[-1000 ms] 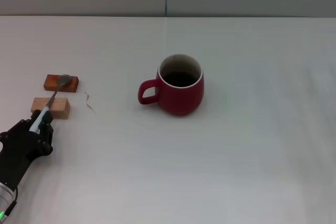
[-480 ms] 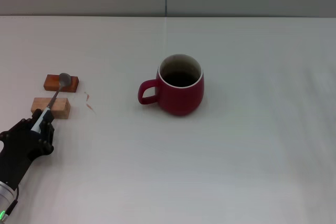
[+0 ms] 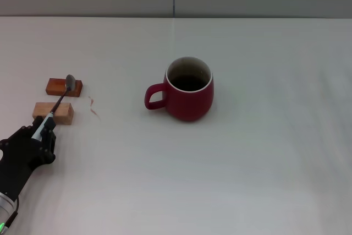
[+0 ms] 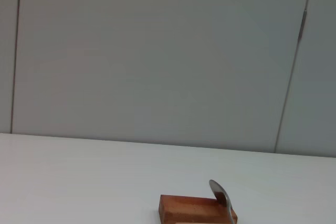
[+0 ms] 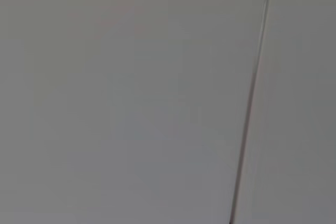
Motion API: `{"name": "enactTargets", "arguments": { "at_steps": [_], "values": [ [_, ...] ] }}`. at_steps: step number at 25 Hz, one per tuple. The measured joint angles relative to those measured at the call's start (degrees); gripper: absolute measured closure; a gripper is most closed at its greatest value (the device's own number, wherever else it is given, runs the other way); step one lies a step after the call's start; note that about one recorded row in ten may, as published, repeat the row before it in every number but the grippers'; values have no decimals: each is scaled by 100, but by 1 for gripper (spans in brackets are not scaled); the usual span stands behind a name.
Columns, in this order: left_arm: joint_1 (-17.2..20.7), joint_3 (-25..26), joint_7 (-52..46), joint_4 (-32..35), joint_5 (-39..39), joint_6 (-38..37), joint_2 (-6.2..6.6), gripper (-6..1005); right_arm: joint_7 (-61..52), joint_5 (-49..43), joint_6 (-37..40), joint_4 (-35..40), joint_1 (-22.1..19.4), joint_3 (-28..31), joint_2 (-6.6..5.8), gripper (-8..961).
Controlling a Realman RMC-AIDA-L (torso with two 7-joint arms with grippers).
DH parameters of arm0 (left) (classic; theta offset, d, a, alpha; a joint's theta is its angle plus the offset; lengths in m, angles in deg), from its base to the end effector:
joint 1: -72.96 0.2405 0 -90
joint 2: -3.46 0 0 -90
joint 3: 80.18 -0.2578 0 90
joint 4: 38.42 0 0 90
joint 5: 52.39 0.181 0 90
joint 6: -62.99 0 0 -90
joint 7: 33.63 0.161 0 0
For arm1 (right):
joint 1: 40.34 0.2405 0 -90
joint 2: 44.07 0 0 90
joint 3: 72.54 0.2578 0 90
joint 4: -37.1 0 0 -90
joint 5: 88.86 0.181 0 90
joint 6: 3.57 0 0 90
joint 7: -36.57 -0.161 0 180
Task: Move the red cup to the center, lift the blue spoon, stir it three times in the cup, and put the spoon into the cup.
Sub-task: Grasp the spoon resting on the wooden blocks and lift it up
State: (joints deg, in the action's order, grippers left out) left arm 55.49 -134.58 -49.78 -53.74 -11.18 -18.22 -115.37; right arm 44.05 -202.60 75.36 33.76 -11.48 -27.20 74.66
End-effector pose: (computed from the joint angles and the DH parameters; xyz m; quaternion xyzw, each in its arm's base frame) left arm -0.3515 0.2267 -0.0382 -0.7296 -0.3316 -0.2777 0.5297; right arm 0.3034 0.3449 0.0601 -0.6126 0.1003 0.2564 0.7409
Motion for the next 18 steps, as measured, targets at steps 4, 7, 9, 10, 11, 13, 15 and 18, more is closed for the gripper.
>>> {"name": "enactTargets", "arguments": {
  "at_steps": [4,7,9,10,11,13,15,18],
  "values": [
    [12,0,1,17,0,0,0,804,0,0,0,-5,-2,0,0,258],
    [8,0,2,16,0,0,0,804,0,0,0,-13,-3,-7,0,257],
    [5,0,3,17,0,2,0,804,0,1,0,-15,-3,-8,0,257],
    [2,0,5,17,0,7,0,804,0,1,0,-15,-3,-9,0,257],
    [-1,-3,6,18,0,19,0,804,0,1,0,-14,-3,-9,0,257],
    [-2,-5,5,23,0,26,0,804,0,1,0,-10,-3,-9,0,257],
    [-5,-9,2,24,0,34,0,804,0,1,0,-4,-3,-8,0,257],
    [-12,-21,0,18,0,42,0,804,0,1,0,0,-4,-9,0,258]
  ]
}}
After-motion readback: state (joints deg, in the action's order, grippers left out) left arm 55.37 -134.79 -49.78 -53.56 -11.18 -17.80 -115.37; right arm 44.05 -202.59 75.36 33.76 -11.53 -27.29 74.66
